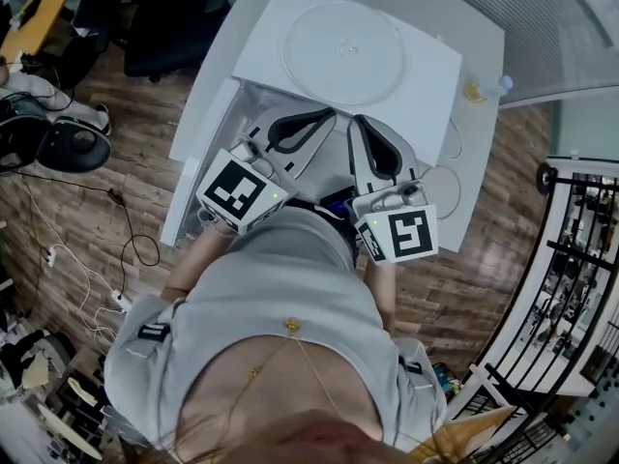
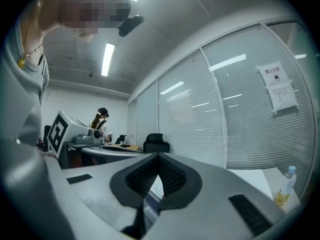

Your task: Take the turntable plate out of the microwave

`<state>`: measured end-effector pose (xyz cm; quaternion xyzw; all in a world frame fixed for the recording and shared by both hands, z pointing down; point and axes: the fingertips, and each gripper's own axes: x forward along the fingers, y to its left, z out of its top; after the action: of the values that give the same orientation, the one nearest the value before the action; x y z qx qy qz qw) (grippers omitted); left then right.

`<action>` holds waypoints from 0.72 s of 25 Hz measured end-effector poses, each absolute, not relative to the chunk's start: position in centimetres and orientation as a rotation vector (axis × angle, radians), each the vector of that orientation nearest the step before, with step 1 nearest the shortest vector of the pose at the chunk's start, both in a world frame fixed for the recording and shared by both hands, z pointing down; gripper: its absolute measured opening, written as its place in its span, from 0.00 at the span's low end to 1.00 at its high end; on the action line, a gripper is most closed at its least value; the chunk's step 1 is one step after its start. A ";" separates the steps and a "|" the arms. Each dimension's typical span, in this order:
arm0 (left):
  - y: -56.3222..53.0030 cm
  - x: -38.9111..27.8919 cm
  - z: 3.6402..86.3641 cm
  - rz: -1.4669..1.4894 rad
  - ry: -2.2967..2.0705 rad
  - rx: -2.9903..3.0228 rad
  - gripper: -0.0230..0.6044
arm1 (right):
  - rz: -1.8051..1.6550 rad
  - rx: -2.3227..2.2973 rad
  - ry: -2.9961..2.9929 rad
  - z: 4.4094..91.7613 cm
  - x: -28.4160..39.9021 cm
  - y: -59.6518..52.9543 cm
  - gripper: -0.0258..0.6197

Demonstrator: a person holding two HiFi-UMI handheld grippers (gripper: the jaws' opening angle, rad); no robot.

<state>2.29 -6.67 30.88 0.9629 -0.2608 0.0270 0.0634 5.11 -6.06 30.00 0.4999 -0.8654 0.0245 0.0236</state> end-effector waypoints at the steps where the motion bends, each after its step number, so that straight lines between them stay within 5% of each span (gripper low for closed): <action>1: -6.7 2.3 30.9 0.083 -0.788 2.909 0.08 | 0.076 1.548 -2.677 30.0 5.1 -6.1 0.07; 18: -7.8 2.1 31.1 0.068 -0.764 2.896 0.08 | 0.084 1.557 -2.666 30.3 5.0 -7.0 0.06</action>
<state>2.08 -7.80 31.09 0.9641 -0.2545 0.0227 0.0729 4.99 -6.98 30.31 0.5041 -0.8628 0.0273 0.0267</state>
